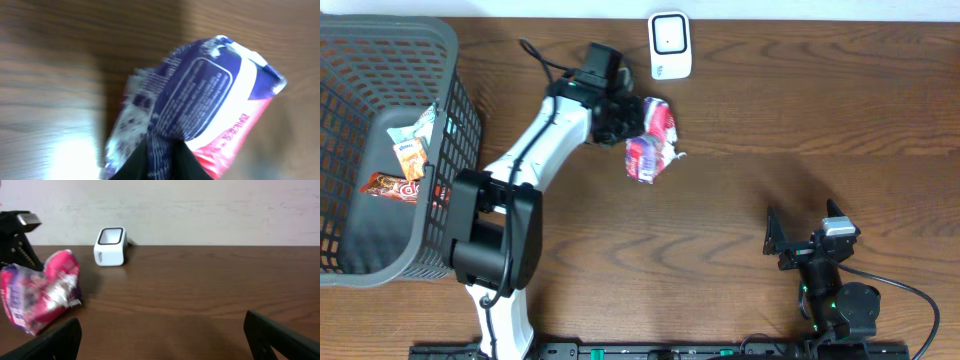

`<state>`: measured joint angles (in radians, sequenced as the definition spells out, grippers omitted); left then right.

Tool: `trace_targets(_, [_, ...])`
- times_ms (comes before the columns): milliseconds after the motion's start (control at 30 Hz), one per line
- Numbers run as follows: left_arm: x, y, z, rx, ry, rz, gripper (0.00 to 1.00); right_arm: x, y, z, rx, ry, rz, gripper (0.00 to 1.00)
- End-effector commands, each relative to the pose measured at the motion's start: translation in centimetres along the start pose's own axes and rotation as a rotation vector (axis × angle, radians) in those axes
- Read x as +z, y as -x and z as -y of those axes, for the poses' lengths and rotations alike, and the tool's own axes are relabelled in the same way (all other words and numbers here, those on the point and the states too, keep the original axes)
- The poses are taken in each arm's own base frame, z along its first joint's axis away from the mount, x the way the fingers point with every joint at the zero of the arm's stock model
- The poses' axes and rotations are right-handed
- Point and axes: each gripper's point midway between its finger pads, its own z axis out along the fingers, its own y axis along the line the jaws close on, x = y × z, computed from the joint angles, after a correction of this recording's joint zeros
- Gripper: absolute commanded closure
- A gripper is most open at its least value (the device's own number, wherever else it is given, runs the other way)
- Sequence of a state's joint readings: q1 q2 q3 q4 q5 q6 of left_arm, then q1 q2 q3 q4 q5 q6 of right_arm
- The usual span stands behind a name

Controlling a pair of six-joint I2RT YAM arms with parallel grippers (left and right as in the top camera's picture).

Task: Scan the item barcode
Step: 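Set the soap pack down on the table and release it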

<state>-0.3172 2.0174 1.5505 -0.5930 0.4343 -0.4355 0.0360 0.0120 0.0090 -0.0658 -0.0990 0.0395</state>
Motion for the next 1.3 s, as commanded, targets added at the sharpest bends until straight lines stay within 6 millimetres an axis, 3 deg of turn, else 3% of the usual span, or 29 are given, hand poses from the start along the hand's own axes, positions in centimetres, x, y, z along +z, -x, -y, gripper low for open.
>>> trace_targets(0, [-2.7,2.5,-3.2,0.026,0.128,0.109,0.56,0.0,-0.1,-0.2,-0.016,0.006,0.0,0.01])
trace_targets(67, [-4.7,3.7,-4.1,0.02,0.185,0.178,0.22,0.0,-0.1,-0.2,-0.015,0.006,0.0,0.01])
trace_targets(100, [-5.8,4.2,-4.5,0.018,0.212,0.211,0.14,0.0,-0.1,-0.2,-0.015,0.006,0.0,0.01])
trace_targets(400, [-13.3,5.7,-3.7,0.09,0.29,0.386,0.12,0.0,-0.1,-0.2,-0.015,0.006,0.0,0.01])
trace_targets(533, [-15.4,6.1,-5.3,0.076,0.409,0.451,0.12,0.0,-0.1,-0.2,-0.015,0.006,0.0,0.01])
trace_targets(600, [-16.0,6.3,-6.1,0.066,0.465,0.47,0.11,0.0,-0.1,-0.2,-0.015,0.006,0.0,0.01])
trace_targets(667, [-16.4,6.3,-6.7,0.061,0.502,0.481,0.0,0.0,-0.1,-0.2,-0.015,0.006,0.0,0.01])
trace_targets(833, [-17.4,6.8,-8.0,0.028,0.574,0.522,0.02,0.0,-0.1,-0.2,-0.015,0.006,0.0,0.01])
trace_targets(1067, [-19.3,7.6,-11.6,-0.101,0.613,0.563,0.02,0.0,-0.1,-0.2,-0.016,0.006,0.0,0.01])
trace_targets(1267, [-20.4,7.2,-14.4,-0.161,0.652,0.539,0.02,0.0,-0.1,-0.2,-0.016,0.006,0.0,0.01])
